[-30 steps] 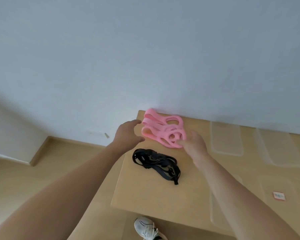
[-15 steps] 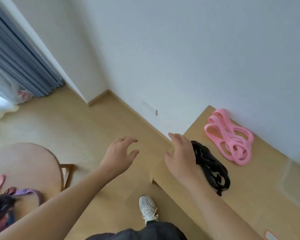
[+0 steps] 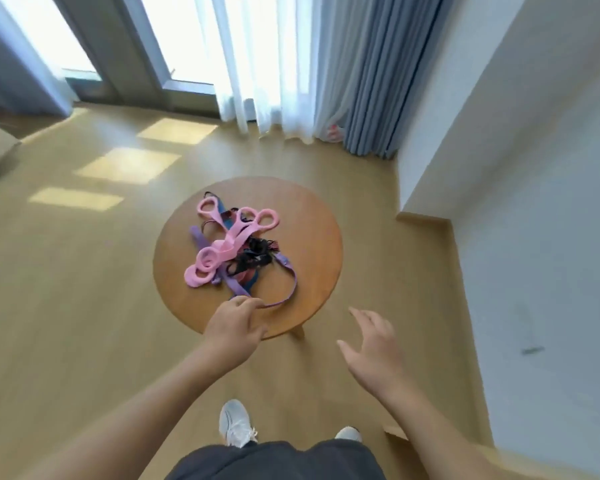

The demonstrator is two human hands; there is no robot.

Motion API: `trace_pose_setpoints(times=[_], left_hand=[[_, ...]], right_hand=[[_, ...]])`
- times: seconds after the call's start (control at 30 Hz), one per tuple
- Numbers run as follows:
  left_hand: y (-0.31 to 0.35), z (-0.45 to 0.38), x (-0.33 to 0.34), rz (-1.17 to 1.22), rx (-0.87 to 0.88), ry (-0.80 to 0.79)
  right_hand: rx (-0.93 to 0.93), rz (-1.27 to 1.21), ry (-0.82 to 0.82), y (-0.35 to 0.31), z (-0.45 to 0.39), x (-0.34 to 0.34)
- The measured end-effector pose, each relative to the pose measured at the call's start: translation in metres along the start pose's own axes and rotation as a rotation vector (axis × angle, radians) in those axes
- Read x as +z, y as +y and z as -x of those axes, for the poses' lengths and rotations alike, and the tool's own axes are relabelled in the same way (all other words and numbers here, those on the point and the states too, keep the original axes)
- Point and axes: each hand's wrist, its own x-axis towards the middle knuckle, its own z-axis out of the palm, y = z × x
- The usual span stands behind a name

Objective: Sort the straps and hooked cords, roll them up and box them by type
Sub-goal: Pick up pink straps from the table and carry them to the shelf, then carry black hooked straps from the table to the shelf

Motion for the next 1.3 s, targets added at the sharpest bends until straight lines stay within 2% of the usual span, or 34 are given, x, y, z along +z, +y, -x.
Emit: trace_pose_setpoints(times=[0.23, 0.4, 0.6, 0.83, 0.97, 1.07, 1.17, 1.3], left_hand=[[-0.123, 0.012, -0.053, 0.096, -0.207, 0.061], [-0.162, 0.002, -0.074, 0.141, -0.257, 0.089], [-0.160, -0.039, -0.076, 0.151, -0.288, 0.065], [-0.132, -0.100, -0.062, 0.188, -0.372, 0.022], [-0.126, -0.122, -0.052, 0.212, -0.405, -0.021], [-0.127, -0.132, -0.048, 0.224, -0.437, -0.041], [-0.125, -0.139, -0.049, 0.221, -0.455, -0.060], [-0.113, -0.153, -0.059, 0.246, -0.425, -0.045]], right_hand=[[-0.103, 0.122, -0.147, -0.105, -0.047, 0.066], [-0.119, 0.179, -0.257, -0.142, -0.075, 0.091], [-0.160, 0.269, -0.329, -0.161, -0.142, 0.102], [-0.245, 0.365, -0.497, -0.167, -0.249, 0.141], [-0.331, 0.489, -0.526, -0.162, -0.288, 0.172], [-0.325, 0.584, -0.498, -0.148, -0.297, 0.186], [-0.286, 0.495, -0.409, -0.133, -0.297, 0.182], [-0.300, 0.100, -0.296, -0.134, -0.291, 0.147]])
